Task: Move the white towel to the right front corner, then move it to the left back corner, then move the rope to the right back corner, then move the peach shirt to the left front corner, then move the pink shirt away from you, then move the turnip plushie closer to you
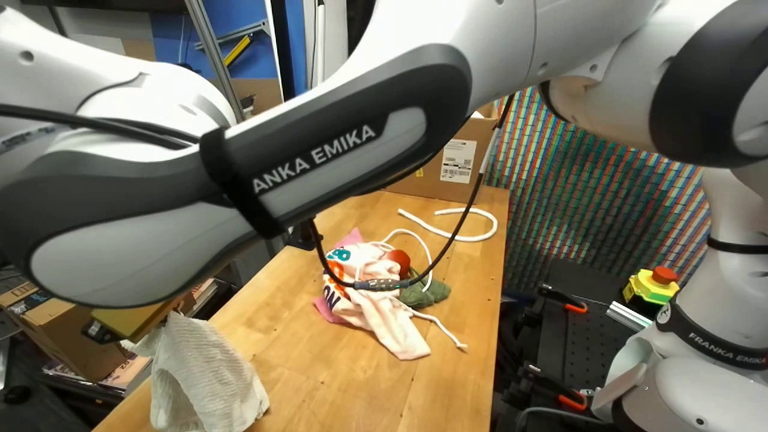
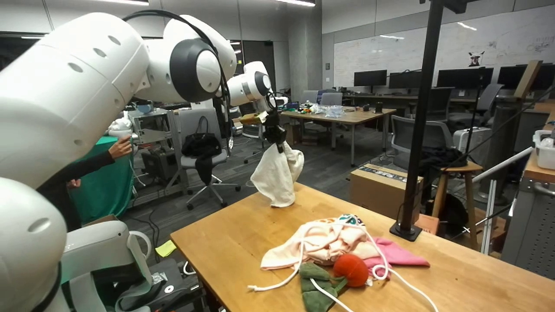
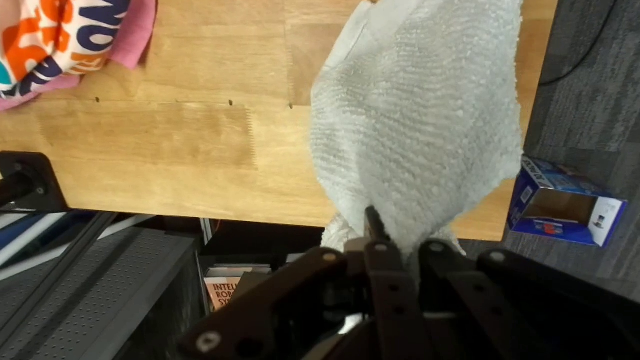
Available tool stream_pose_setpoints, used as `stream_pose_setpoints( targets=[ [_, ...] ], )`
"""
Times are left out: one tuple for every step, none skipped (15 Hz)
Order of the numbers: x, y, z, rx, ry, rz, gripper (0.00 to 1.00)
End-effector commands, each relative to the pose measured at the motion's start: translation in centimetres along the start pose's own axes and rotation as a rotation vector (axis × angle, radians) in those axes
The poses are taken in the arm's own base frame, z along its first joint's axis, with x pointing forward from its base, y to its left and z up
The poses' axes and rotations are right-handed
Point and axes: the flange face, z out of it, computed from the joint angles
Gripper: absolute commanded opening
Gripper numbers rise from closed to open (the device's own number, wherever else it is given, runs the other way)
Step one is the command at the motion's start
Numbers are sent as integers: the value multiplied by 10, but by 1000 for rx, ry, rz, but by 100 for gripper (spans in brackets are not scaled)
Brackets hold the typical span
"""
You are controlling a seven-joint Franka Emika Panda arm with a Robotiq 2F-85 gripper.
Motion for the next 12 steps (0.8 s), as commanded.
stream_pose_setpoints(
  targets=[
    [24,-2,6,29,25,110,8],
    [29,-3,9,46,41,155,8],
    [33,-2,12,64,49,191,8],
    [36,-1,13,81,48,215,8],
    [36,-2,12,86,47,218,7],
    [36,-2,14,96,33,220,7],
    [36,-2,16,107,21,223,8],
    [34,-2,18,105,4,210,9],
    [31,-3,20,99,-26,186,33],
    [27,-2,21,77,-53,181,34],
    [20,1,23,44,-111,156,35],
    [13,5,24,-9,-162,144,42]
  ],
)
